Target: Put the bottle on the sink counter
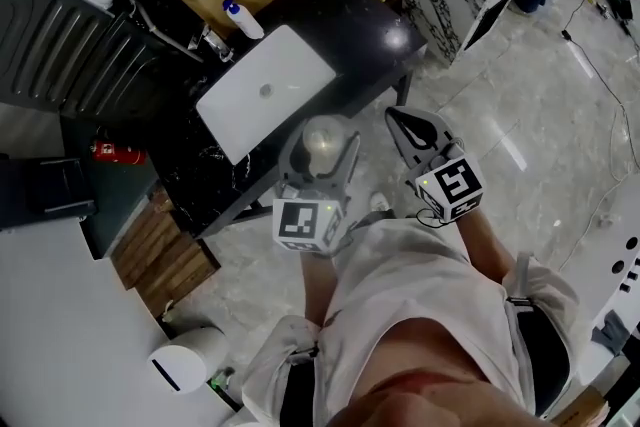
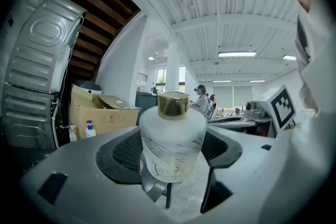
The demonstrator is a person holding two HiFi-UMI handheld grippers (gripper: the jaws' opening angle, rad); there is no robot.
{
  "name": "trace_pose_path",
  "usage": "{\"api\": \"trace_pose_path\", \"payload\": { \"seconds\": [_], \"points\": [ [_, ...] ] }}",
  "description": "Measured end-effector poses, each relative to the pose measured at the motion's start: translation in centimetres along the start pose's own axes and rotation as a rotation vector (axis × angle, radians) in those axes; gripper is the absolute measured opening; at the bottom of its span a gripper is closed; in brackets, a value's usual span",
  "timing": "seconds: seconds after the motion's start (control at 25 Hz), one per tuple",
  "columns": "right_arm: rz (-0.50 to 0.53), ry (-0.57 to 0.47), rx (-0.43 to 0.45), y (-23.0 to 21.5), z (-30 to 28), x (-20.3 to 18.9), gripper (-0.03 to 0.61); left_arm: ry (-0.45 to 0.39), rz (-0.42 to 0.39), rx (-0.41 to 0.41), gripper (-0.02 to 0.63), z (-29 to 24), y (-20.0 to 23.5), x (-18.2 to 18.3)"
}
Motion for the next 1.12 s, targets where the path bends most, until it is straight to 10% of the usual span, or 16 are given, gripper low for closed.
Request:
{"api": "trace_pose_path", "payload": {
  "seconds": [1.12],
  "points": [
    [-0.026, 0.010, 0.008, -7.4, -8.5, -1.9, -0.003, 0.035, -0.012, 0.061, 0.328, -8.8, 6.4, -1.6]
  ]
}}
Point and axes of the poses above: the fingertips, and each gripper's own axes: z backward along the fingers, y to its left, x out of its top, the point moved 8 cm from there along z, backward along the fingers, and after that the axes turned 10 degrees about -y, right-handed, at the moved point
